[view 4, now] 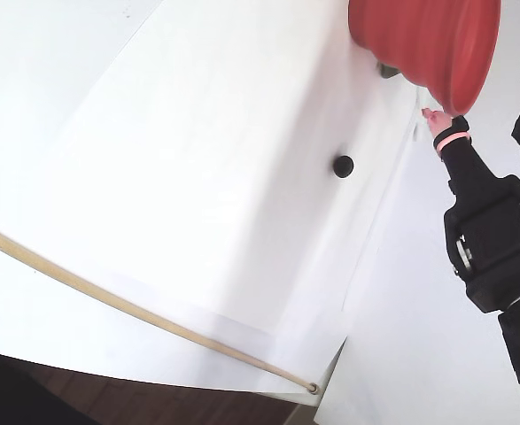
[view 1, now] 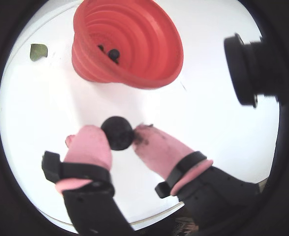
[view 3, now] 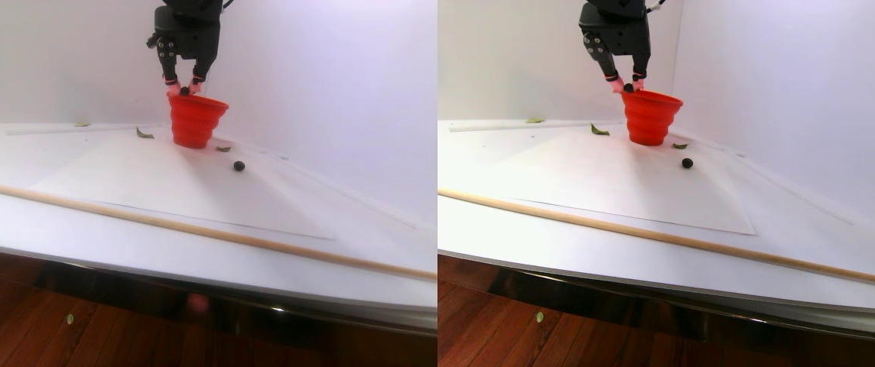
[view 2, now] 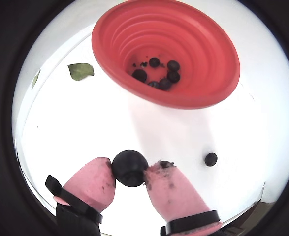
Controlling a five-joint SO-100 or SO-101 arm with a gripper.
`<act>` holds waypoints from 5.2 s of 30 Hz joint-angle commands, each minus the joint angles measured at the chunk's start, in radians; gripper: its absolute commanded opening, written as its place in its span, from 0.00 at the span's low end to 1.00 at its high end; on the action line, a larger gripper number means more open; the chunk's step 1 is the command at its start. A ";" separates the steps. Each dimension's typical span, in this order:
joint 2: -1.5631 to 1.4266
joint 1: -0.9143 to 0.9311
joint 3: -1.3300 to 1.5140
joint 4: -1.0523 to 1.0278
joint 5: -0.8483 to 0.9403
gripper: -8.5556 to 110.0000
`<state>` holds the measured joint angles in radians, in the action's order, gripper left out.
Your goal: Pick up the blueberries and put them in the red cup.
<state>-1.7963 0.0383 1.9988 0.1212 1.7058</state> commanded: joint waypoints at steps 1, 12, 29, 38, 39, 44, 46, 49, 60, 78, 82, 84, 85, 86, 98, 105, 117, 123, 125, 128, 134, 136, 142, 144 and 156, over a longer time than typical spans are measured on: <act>-0.098 -0.002 -0.141 -0.003 0.014 0.17; -0.029 0.015 -0.241 0.002 0.023 0.17; 0.144 0.086 -0.368 0.055 -0.005 0.18; 0.166 0.098 -0.388 0.061 -0.028 0.22; 0.166 0.101 -0.388 0.061 -0.028 0.22; 0.146 0.112 -0.382 0.061 -0.031 0.22; 0.133 0.121 -0.376 0.061 -0.041 0.22; 0.109 0.129 -0.359 0.061 -0.061 0.22; 0.028 0.167 -0.262 0.061 -0.120 0.21; -0.023 0.252 -0.175 0.060 -0.181 0.21; -0.021 0.272 -0.150 0.060 -0.190 0.21; -0.021 0.282 -0.143 0.060 -0.196 0.21; -0.020 0.287 -0.138 0.060 -0.201 0.21; -0.017 0.293 -0.137 0.060 -0.204 0.21; 0.057 0.347 -0.135 0.061 -0.241 0.21; 0.112 0.354 -0.127 0.072 -0.262 0.21; 0.190 0.339 -0.132 0.091 -0.282 0.21; 0.239 0.347 -0.153 0.100 -0.279 0.21; 0.252 0.350 -0.155 0.103 -0.276 0.21; 0.270 0.347 -0.158 0.110 -0.272 0.21; 0.308 0.344 -0.152 0.130 -0.281 0.22; 0.327 0.344 -0.158 0.137 -0.288 0.23; 0.374 0.337 -0.189 0.144 -0.310 0.24; 0.391 0.336 -0.193 0.153 -0.311 0.24; 0.457 0.316 -0.250 0.175 -0.342 0.25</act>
<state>-1.3269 0.3390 1.8392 0.2761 1.3698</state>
